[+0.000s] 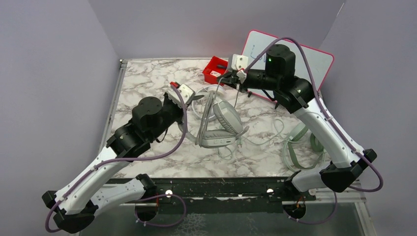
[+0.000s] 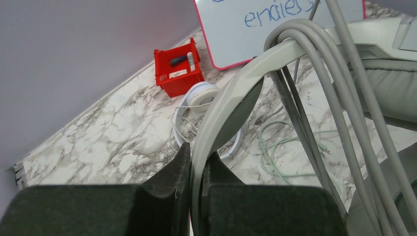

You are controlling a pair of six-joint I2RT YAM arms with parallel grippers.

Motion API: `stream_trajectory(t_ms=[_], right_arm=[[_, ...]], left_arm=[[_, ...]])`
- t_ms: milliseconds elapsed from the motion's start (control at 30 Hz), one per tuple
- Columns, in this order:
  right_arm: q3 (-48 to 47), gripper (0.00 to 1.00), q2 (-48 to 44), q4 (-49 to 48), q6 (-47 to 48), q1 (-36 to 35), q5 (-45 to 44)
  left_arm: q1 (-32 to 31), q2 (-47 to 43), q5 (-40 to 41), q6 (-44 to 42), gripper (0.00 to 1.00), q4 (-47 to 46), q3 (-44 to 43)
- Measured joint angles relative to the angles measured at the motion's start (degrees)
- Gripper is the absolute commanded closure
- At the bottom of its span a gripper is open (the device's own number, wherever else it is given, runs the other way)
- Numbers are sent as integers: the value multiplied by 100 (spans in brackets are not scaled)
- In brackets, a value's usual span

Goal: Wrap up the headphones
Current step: Wrap the headphones cable around the headphones.

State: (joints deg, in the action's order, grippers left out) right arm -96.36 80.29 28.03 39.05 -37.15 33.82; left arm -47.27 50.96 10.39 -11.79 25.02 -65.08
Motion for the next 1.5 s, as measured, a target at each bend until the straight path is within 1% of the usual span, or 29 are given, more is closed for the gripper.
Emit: stream_trajectory(t_ms=[133,233,400,533,633,733,800,833,900,967,1033,1100,1133,1300,1467,1500], right_arm=[[0,99,50,-164,-341,162,570],[87,94,72,-420,-656,197,1036],[225,90,190,-868,-1252,278,1781],[337,90,389,-1276,-1779,343,2302],[765,89,433,-1926,-2330,474,2636],[1318,88,511,-2879,-3077,608,2815],[1600,92,656,-3622,-3698,647,2889],[1705,95,767,-4046,-4096,651,2920],[1788,97,1049,-4898,-4935,651,3047],[1799,100,1252,-5731,-5718,590,3064],[1886,99,1370,-6415,-6391,522,3025],[1980,98,1429,-6811,-6789,476,2914],[2006,95,1460,-6955,-6948,455,2826],[2356,94,1497,-7750,-7519,378,2312],[2782,94,1502,-8341,-7696,339,1910],[2839,92,1510,-8454,-7722,339,1858]], left_arm=[[2,-284,-170,186,100,-140,0],[2,-402,-304,323,100,-164,-9],[0,-415,-627,605,100,-155,-129],[0,-415,-820,883,100,-188,-214],[0,-409,-918,1099,100,-232,-284],[-15,-398,-990,1344,100,-361,-476],[-26,-369,-1003,1508,100,-507,-732],[-26,-352,-1001,1580,100,-581,-879],[-24,-306,-975,1711,100,-682,-1167],[-9,-236,-911,1759,100,-636,-1322],[-15,-111,-879,1788,100,-625,-1467],[-22,55,-780,1792,100,-581,-1663],[-20,118,-704,1790,100,-566,-1744],[-20,391,-68,1749,100,-413,-2144],[-22,610,518,1631,100,-146,-2439],[-22,669,586,1587,100,-74,-2520]])
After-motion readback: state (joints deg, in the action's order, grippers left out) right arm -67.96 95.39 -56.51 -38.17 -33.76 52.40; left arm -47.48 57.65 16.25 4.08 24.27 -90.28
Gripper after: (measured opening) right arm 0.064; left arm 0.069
